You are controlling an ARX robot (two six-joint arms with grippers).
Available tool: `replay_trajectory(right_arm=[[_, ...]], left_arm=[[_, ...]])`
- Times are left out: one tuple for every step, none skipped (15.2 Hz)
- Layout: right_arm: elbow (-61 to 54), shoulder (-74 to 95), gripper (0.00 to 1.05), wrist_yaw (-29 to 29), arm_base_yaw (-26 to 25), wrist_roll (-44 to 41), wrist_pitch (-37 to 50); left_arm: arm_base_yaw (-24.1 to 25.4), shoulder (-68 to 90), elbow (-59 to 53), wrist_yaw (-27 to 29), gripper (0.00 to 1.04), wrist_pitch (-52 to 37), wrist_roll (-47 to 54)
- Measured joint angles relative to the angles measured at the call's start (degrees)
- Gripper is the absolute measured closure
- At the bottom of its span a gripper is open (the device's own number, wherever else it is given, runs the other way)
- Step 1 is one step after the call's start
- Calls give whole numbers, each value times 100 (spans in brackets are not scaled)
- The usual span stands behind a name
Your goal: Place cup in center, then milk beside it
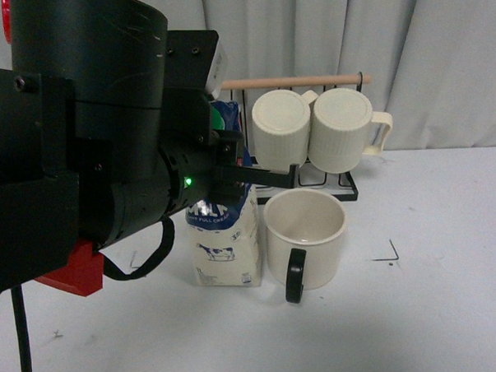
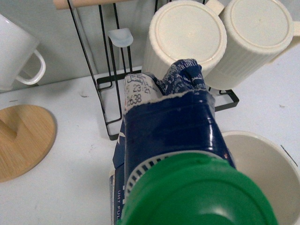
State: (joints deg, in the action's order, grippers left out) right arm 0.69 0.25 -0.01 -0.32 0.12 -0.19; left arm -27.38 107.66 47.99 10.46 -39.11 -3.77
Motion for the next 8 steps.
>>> replay_trajectory(right_arm=[[0, 0, 6, 0, 0, 0, 0], [0, 0, 6, 0, 0, 0, -2], [0, 0, 6, 0, 0, 0, -2], [0, 0, 6, 0, 0, 0, 0], [0, 0, 6, 0, 0, 0, 0], [0, 0, 6, 0, 0, 0, -2], [0, 0, 6, 0, 0, 0, 0], [0, 0, 6, 0, 0, 0, -2]], left_arm=[[-37, 61, 0, 48, 96, -11, 70], [-68, 116, 0, 83, 95, -35, 107], [-68, 116, 20, 92, 85, -37, 118], [-96, 116, 103, 90, 72, -26, 116], [-98, 114, 133, 76, 61, -35, 72], [-98, 103, 129, 48, 49, 31, -52], [-98, 13, 68, 0, 36, 35, -232], [-127, -247, -81, -81, 23, -83, -398]])
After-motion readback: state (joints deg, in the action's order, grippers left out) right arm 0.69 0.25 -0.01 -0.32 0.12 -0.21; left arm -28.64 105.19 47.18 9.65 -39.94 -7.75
